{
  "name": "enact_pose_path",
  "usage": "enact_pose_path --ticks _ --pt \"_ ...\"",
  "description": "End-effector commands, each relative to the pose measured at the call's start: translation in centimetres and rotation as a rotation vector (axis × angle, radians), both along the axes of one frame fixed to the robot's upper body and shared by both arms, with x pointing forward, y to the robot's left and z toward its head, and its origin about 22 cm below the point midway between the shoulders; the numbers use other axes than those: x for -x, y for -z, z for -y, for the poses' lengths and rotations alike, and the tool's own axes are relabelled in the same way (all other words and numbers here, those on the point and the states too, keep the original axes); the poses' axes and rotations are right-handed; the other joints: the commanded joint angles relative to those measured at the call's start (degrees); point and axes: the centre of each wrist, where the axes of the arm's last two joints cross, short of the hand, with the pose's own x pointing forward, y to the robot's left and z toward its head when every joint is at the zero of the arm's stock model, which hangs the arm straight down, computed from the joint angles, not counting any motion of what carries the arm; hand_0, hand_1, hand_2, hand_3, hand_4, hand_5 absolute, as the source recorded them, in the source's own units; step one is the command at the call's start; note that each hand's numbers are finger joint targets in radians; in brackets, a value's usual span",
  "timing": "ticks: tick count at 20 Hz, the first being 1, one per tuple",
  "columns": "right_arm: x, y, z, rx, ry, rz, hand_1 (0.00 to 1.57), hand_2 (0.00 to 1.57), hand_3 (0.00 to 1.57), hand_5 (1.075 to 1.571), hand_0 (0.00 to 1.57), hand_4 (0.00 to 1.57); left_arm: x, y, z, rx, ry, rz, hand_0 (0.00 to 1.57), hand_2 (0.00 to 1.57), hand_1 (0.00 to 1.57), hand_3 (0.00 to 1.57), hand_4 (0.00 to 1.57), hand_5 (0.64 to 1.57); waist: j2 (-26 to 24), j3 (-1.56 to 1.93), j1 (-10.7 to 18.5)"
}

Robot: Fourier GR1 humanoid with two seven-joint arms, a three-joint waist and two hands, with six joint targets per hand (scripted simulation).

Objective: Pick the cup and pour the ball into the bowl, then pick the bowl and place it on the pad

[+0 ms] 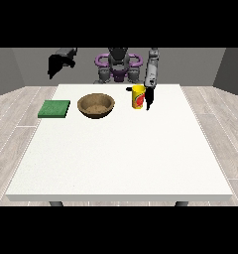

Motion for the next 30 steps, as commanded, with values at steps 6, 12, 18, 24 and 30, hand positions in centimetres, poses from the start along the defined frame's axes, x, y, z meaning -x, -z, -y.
enact_pose_path --ticks 6,12,18,24,30 --pt "0.1 -1.6 1.1 -0.006 0.025 0.033 0.00 0.39 0.68 1.570 0.00 0.58 2.2 3.3 -0.6 -0.171 -0.079 0.063 1.32 1.57 1.32 1.57 1.28 1.222 0.93 -0.03 -1.52" --pt "-0.7 2.4 4.3 -0.029 0.088 -0.028 0.00 0.38 0.68 1.570 0.00 0.58 0.7 1.2 2.4 -0.201 -0.006 0.043 1.34 1.57 1.34 1.57 1.29 1.184 -2.11 0.03 2.00" --pt "0.8 5.0 7.4 -0.011 0.066 -0.165 0.00 0.39 0.70 1.570 0.00 0.57 0.0 -0.4 4.1 -0.242 -0.026 -0.040 1.34 1.57 1.34 1.57 1.32 1.157 -10.05 0.05 0.66" --pt "1.0 3.9 8.5 -0.016 0.049 -0.107 0.00 0.37 0.68 1.570 0.00 0.55 -4.1 -4.9 4.0 -0.395 -0.102 0.060 1.35 1.57 1.35 1.57 1.32 1.209 -6.50 0.03 -1.30" --pt "-0.6 -0.3 9.5 -0.027 0.022 0.011 0.00 0.33 0.66 1.569 0.00 0.54 -8.0 -10.5 3.1 -0.530 -0.199 0.145 1.36 1.57 1.36 1.57 1.32 1.212 -0.18 0.04 -3.36"
